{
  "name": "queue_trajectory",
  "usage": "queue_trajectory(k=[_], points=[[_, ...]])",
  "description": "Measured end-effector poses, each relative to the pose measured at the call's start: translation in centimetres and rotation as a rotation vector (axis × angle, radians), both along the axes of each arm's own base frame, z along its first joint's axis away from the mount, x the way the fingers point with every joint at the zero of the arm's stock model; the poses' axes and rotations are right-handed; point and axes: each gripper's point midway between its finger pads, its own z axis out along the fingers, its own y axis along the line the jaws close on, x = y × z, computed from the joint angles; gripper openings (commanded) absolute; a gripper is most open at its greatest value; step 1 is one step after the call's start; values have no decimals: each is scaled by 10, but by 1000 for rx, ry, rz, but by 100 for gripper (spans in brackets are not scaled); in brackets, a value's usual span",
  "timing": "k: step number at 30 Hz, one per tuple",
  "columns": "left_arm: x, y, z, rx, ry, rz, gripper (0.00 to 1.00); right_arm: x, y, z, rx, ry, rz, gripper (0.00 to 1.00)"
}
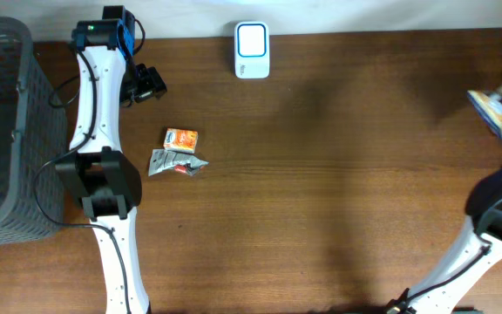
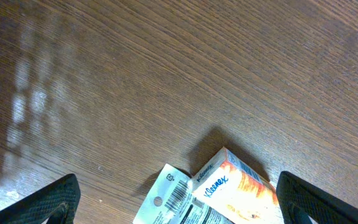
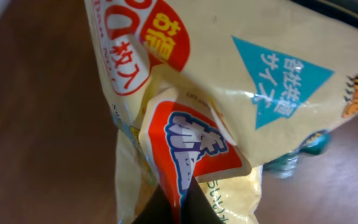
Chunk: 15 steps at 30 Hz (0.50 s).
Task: Scan the item barcode
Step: 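Carry the yellow bag right and drop it at the right edge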
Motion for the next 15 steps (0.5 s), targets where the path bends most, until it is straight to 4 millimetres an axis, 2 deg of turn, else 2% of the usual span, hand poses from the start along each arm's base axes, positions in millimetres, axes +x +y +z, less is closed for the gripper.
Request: queue_trajectory(k=[1, 2, 3, 4, 5, 8, 9, 10, 11, 12, 13, 14, 15], points=[[0, 0, 0, 0, 0, 0, 99, -26, -37, -13, 12, 21, -85, 8], [0, 0, 0, 0, 0, 0, 99, -41, -58, -23, 18, 31, -132, 18], [0, 0, 0, 0, 0, 0, 99, -45, -72, -31, 16, 27, -157, 68], [0, 0, 0, 0, 0, 0, 99, -43, -81, -37, 7, 17, -156, 92], [0, 0, 0, 0, 0, 0, 99, -42, -82, -38, 2, 20, -142, 99], [0, 0, 0, 0, 0, 0, 99, -47, -76, -42, 26, 51, -125, 99], [0, 0, 0, 0, 0, 0, 99, -48, -66, -37, 63, 42, -108, 99], [0, 0, 0, 0, -1, 0, 99, -47, -56, -24, 90, 7, -87, 99], [0, 0, 0, 0, -1, 0, 99, -43, -37, 4, 131, -71, -43, 99], [0, 0, 0, 0, -1, 0, 99, -39, 7, 70, 189, -228, 62, 99], [0, 0, 0, 0, -1, 0, 99, -42, 39, 92, 249, -269, 120, 99], [-1, 0, 0, 0, 2, 0, 99, -39, 94, 120, 327, -316, 233, 99], [0, 0, 0, 0, 0, 0, 99, -33, 140, 127, 415, -317, 325, 99]])
